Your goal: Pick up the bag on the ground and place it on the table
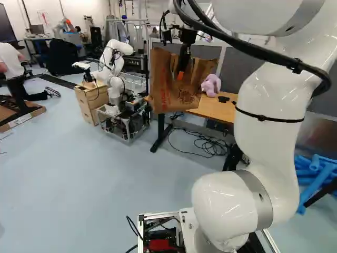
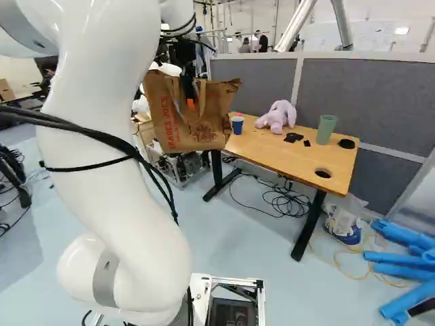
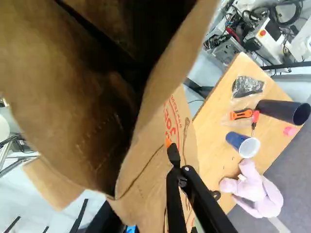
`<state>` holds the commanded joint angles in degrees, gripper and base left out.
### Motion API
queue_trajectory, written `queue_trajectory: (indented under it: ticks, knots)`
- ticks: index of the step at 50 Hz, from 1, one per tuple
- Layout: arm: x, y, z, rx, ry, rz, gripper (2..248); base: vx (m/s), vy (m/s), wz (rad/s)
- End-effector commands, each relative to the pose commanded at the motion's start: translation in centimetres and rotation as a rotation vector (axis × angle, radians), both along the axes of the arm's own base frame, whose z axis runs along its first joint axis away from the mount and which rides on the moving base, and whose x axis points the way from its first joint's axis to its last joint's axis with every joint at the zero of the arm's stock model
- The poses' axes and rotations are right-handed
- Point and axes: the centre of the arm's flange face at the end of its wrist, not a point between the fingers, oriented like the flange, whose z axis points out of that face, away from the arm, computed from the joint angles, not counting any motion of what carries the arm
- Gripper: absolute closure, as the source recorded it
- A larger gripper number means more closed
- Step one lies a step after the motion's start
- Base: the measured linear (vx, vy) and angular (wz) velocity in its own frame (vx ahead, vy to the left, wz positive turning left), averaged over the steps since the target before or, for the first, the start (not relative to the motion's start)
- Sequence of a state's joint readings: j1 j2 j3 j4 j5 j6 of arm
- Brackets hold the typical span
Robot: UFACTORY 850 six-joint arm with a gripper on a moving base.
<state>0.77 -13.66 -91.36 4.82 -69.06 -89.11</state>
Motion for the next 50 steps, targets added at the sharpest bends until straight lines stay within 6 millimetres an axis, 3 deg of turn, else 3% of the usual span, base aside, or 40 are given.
queue_trajectory:
  ticks: [50]
  knots:
    - [0.0,0.0,0.0,0.0,0.0,0.0,232,0.002,-0.057,-0.284]
